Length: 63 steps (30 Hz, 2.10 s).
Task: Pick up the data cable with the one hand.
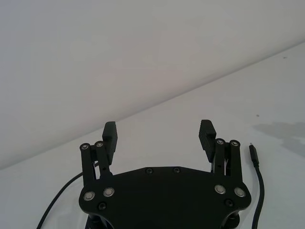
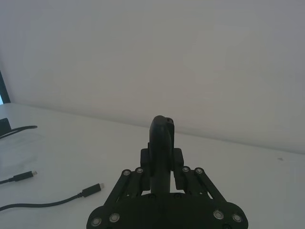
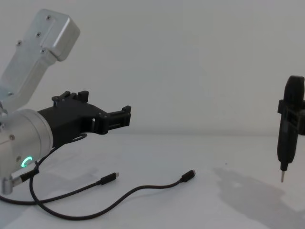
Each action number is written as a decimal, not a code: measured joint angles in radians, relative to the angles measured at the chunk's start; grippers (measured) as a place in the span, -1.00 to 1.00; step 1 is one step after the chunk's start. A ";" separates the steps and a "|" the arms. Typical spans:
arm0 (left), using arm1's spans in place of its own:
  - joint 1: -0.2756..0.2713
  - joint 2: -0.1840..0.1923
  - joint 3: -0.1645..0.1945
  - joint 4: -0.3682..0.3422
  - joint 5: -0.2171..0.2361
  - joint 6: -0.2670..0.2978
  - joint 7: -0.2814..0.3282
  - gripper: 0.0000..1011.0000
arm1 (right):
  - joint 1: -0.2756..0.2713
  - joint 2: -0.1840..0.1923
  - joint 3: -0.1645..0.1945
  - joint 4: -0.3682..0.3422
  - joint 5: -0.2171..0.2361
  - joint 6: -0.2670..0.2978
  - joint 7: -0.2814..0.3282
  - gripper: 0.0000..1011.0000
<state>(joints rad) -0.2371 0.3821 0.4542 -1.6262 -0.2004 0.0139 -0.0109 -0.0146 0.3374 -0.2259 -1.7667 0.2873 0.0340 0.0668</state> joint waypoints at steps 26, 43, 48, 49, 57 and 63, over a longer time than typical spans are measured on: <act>0.000 0.000 0.000 0.000 0.000 0.000 0.000 0.98 | 0.000 0.000 0.000 0.000 0.000 0.000 0.000 -0.46; 0.000 0.000 0.000 0.000 0.000 0.000 0.000 0.98 | 0.000 0.000 0.000 0.000 0.000 0.000 0.000 -0.46; -0.006 -0.004 0.001 0.001 0.000 0.003 -0.006 0.98 | 0.000 0.000 0.000 0.000 0.000 0.000 0.000 -0.46; -0.007 -0.005 0.001 0.001 -0.001 0.004 -0.008 0.98 | 0.000 0.000 0.000 0.000 0.000 0.000 0.000 -0.46; -0.026 -0.006 0.012 0.001 -0.017 0.036 -0.056 0.98 | 0.000 0.000 0.000 0.000 0.000 0.000 0.000 -0.46; -0.042 0.009 0.022 -0.012 -0.046 0.073 -0.129 0.98 | 0.000 0.000 0.000 0.000 0.000 0.000 0.000 -0.46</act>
<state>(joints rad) -0.2787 0.3912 0.4758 -1.6380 -0.2461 0.0868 -0.1399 -0.0147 0.3374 -0.2258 -1.7667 0.2874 0.0340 0.0668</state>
